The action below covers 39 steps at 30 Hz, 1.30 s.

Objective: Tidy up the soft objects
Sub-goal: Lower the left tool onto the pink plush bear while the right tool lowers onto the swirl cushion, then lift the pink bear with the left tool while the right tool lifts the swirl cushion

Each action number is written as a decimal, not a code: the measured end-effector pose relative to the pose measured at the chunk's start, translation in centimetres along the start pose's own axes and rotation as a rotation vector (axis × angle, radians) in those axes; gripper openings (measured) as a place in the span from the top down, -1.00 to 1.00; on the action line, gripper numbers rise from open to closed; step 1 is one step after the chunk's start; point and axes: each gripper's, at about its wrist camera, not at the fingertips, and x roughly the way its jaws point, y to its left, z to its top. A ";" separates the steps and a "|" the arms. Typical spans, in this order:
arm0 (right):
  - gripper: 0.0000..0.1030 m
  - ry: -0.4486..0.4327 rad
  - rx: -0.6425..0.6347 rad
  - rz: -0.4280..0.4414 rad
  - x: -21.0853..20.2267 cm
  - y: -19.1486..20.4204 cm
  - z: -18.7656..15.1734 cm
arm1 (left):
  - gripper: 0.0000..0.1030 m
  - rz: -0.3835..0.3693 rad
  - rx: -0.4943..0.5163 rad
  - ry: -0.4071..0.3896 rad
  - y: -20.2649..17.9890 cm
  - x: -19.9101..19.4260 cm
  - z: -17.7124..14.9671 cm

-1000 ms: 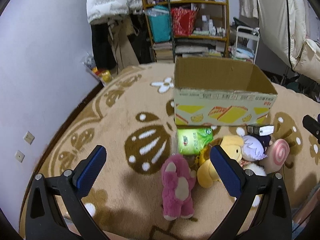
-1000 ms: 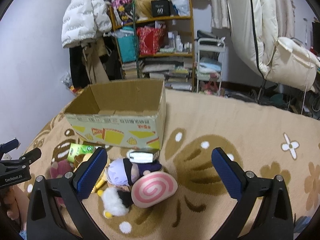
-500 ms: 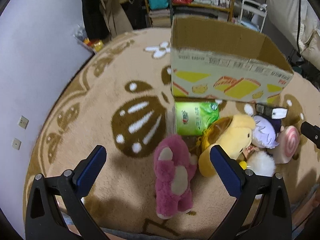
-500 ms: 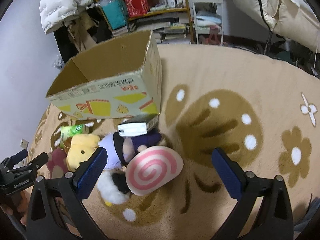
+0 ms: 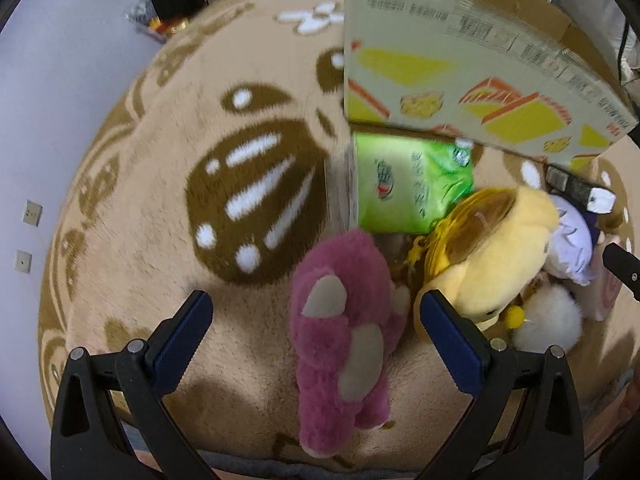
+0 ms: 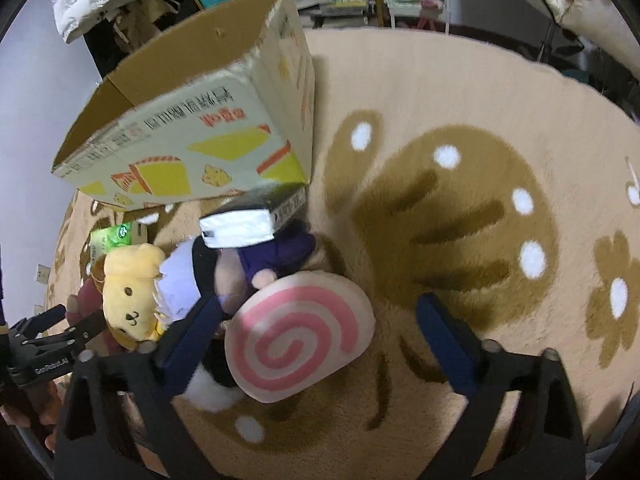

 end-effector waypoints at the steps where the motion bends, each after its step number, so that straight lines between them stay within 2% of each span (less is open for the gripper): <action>1: -0.87 0.007 0.001 0.002 0.1 0.0 0.0 | -0.99 -0.008 -0.002 0.018 0.0 0.4 0.1; 3: -0.80 0.017 0.002 0.012 0.4 -0.1 0.0 | -0.99 -0.010 -0.008 0.047 0.1 1.1 0.2; 7: -0.45 0.036 0.008 0.053 0.9 0.0 0.1 | -0.97 -0.019 -0.021 0.098 0.4 2.5 0.5; 9: -0.41 0.041 0.009 0.061 0.9 0.0 0.2 | -0.86 -0.048 -0.025 0.117 0.5 2.9 0.5; 12: -0.35 0.045 0.011 0.067 1.0 0.1 0.1 | -0.62 -0.072 -0.026 0.138 0.4 3.5 0.5; 17: -0.18 0.042 0.013 0.072 1.0 0.0 0.1 | -0.03 -0.089 -0.016 0.128 0.3 3.9 0.4; 23: -0.01 0.037 0.022 0.074 0.8 -0.3 0.0 | 0.06 -0.076 -0.027 0.092 -0.1 2.5 -0.4; 27: 0.01 0.024 0.027 0.074 0.3 -0.6 -0.1 | 0.06 -0.048 -0.022 0.011 -0.4 0.5 -0.7; 34: 0.02 -0.059 0.021 0.057 -1.8 -0.4 -0.3 | 0.05 -0.045 -0.015 -0.096 -0.6 -2.3 -1.2; 39: 0.01 -0.150 0.009 0.092 -3.9 -0.1 -0.4 | 0.05 -0.059 -0.018 -0.199 0.4 -5.0 -1.9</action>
